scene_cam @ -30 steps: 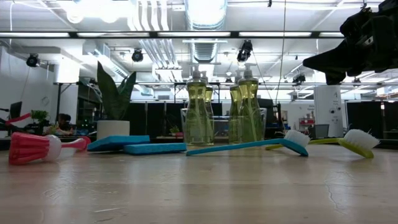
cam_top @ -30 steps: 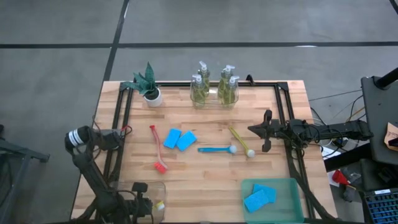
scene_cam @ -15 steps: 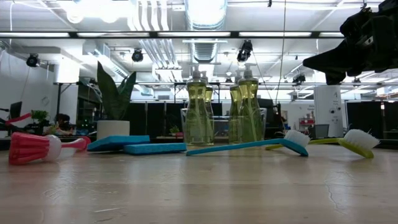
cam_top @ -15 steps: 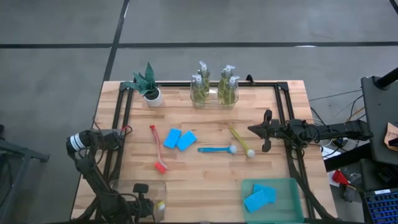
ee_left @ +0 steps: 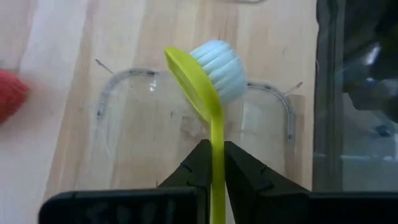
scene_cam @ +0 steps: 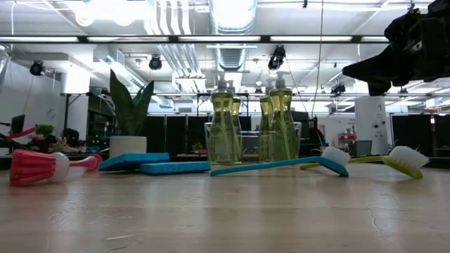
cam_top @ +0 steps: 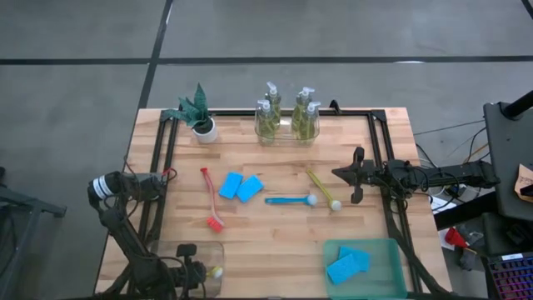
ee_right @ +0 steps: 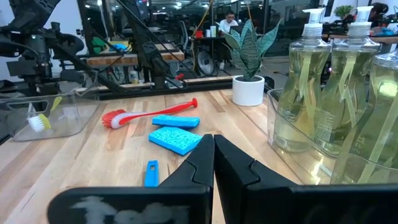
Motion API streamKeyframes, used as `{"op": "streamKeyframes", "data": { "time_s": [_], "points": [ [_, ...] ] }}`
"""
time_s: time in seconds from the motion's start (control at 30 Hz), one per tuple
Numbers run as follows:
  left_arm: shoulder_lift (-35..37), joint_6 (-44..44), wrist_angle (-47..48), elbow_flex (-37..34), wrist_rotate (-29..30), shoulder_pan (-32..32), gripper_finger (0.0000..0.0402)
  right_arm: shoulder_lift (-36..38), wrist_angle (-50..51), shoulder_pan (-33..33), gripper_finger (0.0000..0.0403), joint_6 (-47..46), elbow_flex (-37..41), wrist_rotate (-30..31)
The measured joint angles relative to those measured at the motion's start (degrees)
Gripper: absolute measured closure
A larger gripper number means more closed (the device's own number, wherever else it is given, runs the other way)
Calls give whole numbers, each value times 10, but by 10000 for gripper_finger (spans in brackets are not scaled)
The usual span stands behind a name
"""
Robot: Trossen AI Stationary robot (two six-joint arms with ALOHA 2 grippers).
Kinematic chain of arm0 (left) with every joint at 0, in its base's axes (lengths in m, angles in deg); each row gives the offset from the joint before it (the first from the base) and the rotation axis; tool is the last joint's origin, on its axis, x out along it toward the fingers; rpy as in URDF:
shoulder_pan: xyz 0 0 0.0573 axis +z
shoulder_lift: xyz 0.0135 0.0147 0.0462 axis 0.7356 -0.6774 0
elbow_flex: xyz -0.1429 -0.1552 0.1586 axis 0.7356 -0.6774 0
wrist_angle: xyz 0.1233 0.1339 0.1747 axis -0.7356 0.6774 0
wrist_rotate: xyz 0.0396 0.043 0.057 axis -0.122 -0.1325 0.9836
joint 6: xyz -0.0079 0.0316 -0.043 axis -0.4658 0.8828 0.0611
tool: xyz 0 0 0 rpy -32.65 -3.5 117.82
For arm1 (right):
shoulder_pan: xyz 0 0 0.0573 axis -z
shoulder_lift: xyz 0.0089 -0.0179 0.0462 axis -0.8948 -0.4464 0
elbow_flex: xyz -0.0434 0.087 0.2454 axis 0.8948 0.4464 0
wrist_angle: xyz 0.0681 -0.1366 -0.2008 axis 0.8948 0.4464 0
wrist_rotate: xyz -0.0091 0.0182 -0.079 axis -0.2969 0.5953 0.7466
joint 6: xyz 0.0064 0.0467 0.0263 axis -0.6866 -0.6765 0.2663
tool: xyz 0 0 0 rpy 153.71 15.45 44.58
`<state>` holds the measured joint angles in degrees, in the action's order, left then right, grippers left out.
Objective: Pick & Place Kitchen Sink Supplies
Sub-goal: Put the green dish brush into the bottom transparent bin, then put the orange dish brush into the bottom transparent bin
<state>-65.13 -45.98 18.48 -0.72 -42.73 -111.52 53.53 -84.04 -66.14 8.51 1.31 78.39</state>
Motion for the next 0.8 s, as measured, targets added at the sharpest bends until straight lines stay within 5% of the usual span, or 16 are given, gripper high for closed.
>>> {"op": "streamKeyframes", "data": {
  "time_s": [0.4, 0.8],
  "points": [
    [1, -91, 0, 0, 36, 7, 288, 0, 0, 0, 394, 1, 0, 0],
    [87, -84, 2, 1, -31, 11, 254, 0, 0, 0, 394, 0, 0, 0]
  ]
}}
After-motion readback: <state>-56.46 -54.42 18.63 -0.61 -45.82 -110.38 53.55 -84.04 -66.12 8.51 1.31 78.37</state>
